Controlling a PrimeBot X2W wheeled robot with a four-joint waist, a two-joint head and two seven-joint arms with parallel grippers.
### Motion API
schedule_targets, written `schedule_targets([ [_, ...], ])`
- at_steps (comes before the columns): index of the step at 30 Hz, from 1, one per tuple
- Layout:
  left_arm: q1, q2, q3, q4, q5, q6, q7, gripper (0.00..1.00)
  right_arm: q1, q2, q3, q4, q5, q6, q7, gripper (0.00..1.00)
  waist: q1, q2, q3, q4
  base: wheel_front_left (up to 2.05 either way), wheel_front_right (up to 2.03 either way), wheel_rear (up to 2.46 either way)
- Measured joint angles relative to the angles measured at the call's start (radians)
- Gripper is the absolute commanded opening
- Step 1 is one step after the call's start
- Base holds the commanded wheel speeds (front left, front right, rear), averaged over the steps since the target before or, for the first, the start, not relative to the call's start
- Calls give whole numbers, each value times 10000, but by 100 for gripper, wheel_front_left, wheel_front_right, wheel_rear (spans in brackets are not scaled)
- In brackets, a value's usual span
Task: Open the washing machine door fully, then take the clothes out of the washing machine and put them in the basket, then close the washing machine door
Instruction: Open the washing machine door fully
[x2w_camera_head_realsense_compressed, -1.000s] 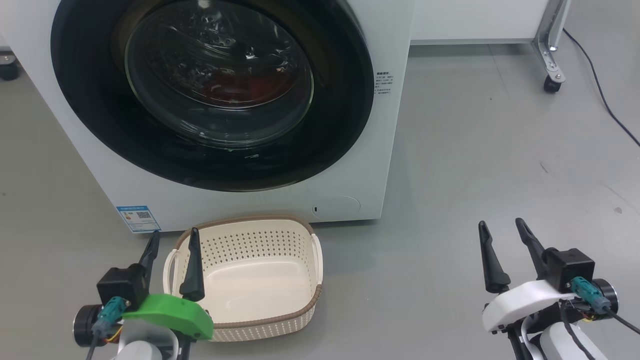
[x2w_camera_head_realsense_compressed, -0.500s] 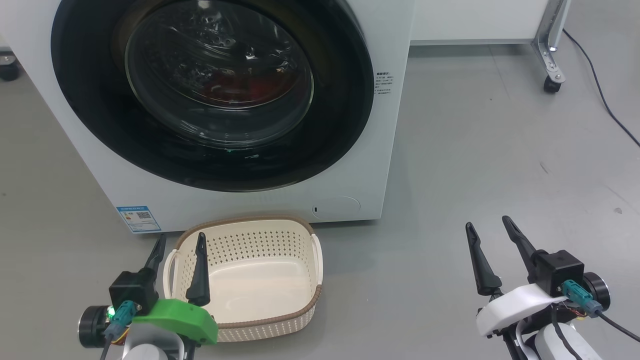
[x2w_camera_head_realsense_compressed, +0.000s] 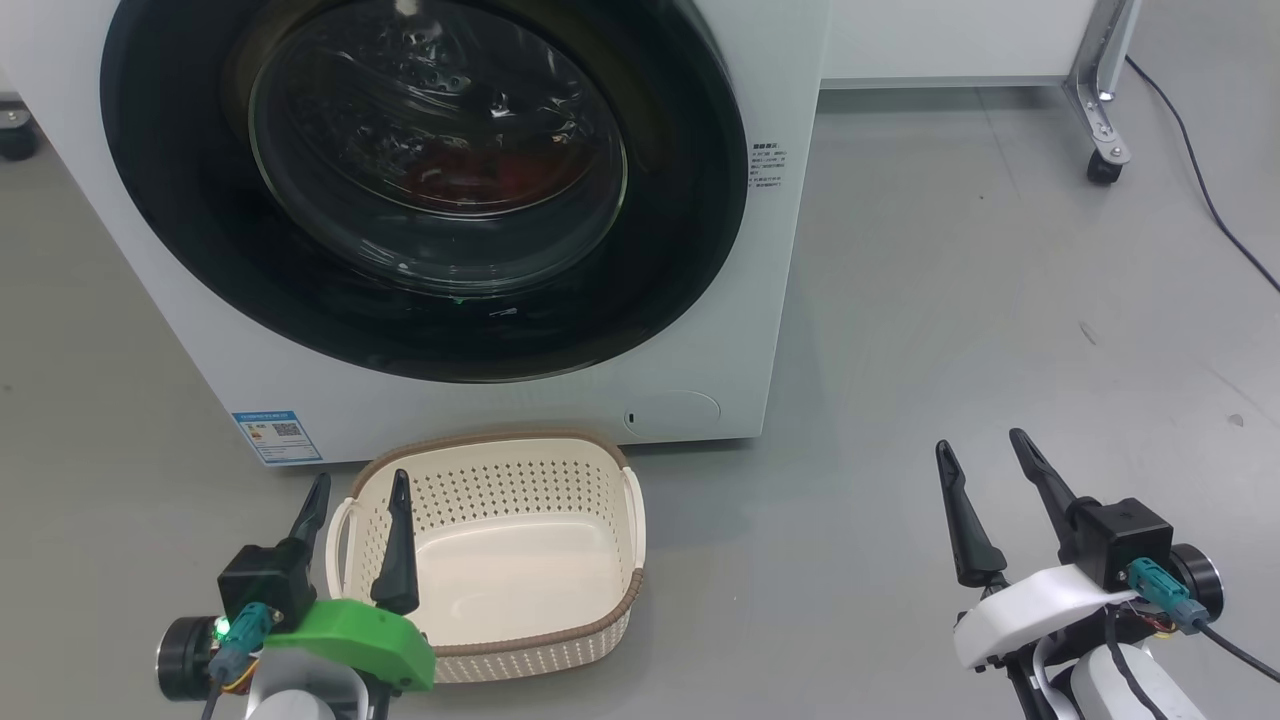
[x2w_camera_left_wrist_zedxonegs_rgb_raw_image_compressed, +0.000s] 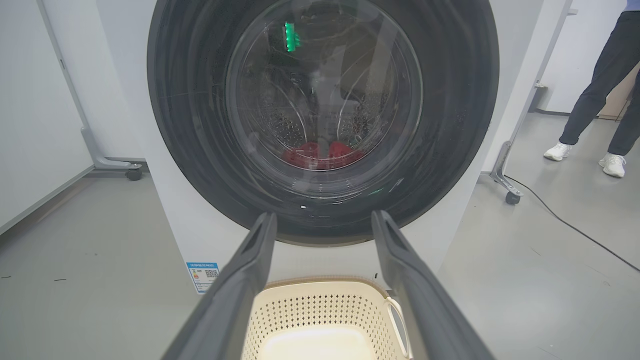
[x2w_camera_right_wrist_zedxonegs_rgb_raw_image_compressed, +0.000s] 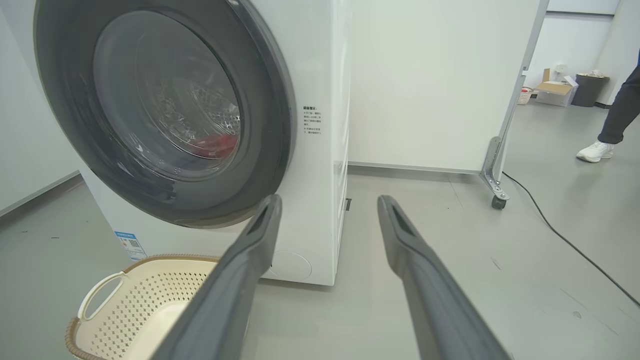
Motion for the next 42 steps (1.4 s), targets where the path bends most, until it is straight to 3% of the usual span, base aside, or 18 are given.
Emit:
schedule_targets([
  [4,0,-31,56,23,2,-2,0,100,2,19,-40,-10,-42,10,0,100,0,0,9,9,0,0,0],
  [5,0,-38,63,31,2,-2,0,100,2,29,-59,-10,-56,10,0,13,0,0,10,12,0,0,0],
  [6,0,-44,69,40,2,-8,0,100,2,36,-82,-10,-56,13,0,0,0,0,12,15,0,0,0],
  [25,-1,-130,42,94,282,-109,0,100,1,100,-439,127,88,293,0,0,0,0,202,228,0,0,0],
  [36,-76,-228,-19,-142,435,-194,0,100,-616,385,-1248,295,1469,752,0,0,0,0,857,486,0,0,0],
  [42,-470,-265,0,-380,464,-196,-15,100,-1255,433,-1735,424,2428,1168,153,0,0,0,1311,647,0,0,0],
])
